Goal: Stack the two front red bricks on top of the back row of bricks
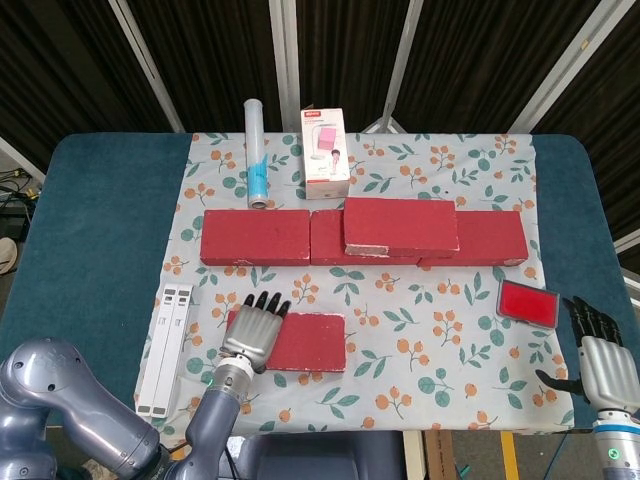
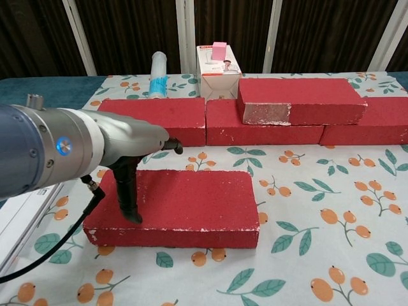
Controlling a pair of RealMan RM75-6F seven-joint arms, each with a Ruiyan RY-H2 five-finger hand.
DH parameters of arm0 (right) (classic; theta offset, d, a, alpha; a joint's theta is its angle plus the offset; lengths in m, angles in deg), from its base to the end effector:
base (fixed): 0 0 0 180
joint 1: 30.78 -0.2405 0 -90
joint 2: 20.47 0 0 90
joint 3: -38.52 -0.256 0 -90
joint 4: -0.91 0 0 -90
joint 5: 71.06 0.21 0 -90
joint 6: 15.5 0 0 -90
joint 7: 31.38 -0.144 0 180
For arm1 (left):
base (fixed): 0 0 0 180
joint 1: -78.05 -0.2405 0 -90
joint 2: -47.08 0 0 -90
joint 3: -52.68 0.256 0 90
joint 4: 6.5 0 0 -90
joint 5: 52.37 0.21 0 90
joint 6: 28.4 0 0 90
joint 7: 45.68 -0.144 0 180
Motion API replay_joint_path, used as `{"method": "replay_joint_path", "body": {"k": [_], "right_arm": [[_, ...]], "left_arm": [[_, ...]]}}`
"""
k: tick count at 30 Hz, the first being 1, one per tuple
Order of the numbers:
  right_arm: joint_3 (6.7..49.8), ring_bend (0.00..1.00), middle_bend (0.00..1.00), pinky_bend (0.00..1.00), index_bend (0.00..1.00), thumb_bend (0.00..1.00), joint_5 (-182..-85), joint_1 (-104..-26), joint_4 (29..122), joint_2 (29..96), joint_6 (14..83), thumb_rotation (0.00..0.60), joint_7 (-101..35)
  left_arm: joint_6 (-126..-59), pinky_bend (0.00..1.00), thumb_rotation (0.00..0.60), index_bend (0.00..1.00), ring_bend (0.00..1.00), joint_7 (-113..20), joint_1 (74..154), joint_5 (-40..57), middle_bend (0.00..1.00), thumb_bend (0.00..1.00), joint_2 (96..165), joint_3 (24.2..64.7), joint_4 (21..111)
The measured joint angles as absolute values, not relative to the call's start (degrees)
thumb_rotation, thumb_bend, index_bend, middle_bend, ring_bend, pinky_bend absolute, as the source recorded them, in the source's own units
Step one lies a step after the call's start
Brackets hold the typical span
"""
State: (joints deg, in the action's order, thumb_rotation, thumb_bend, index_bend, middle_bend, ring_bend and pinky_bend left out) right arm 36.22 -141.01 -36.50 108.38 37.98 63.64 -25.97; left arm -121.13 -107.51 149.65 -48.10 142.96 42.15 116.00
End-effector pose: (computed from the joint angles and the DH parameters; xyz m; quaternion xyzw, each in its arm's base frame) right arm -0.3042 -0.1736 0.1609 0.5302 -0.5034 0.3257 0.5995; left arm -0.0232 0.2469 -0.0279 -0.7967 -0.3806 -0.1491 0.4451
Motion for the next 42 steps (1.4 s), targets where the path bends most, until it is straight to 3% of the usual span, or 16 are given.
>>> {"method": "replay_joint_path", "body": {"k": [42], "right_arm": [[34.7,0.00,0.00,0.00,0.00,0.07,-140.0,-36.2,108.0,38.6,62.3,0.600,-24.5]], "left_arm": [[-118.5,0.13,0.600,0.00,0.00,-113.9,146.2,-47.1,0.00,0.00,147.9,40.9,110.0]]}}
